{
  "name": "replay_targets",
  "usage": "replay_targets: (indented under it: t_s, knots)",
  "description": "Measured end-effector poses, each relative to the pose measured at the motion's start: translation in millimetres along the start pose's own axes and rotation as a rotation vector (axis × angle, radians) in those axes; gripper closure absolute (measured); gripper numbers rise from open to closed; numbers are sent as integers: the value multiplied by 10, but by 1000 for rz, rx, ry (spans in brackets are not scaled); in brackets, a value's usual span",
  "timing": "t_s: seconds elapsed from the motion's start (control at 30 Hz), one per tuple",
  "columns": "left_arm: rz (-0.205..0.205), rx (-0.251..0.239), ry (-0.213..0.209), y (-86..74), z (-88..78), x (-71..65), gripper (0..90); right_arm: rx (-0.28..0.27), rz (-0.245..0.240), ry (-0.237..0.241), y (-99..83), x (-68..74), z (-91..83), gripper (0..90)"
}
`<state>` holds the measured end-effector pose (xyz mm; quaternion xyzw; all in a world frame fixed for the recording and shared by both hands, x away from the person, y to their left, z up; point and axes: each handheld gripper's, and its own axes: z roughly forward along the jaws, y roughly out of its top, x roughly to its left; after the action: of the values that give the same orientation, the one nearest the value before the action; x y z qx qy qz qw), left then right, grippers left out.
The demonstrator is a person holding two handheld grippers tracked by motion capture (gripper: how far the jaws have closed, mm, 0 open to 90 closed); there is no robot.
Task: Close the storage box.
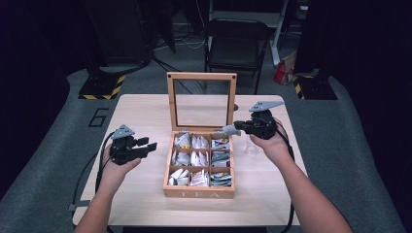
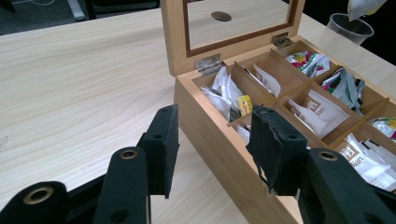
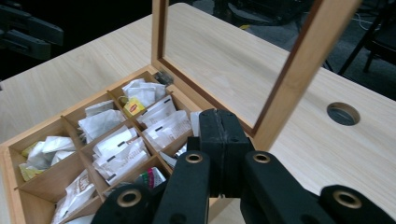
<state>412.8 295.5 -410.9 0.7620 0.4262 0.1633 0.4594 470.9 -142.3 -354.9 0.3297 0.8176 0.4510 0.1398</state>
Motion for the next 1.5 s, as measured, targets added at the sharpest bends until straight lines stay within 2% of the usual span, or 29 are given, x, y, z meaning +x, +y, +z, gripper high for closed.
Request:
replay_targets:
  t_s: [0.33, 0.63, 1.2, 1.5]
  knots:
    - [0, 0, 2, -3, 4, 0, 524, -1, 14, -52, -60, -138, -82, 900]
    - [-1, -3, 4, -6, 7, 0, 524, 3, 48, -97, -145, -280, -124, 900]
    - [-4, -4, 4, -7, 3, 8, 524, 25, 87, -159, -320, -471, -209, 900]
    - [-3, -5, 5, -6, 6, 4, 524, 43, 107, -176, -430, -523, -225, 900]
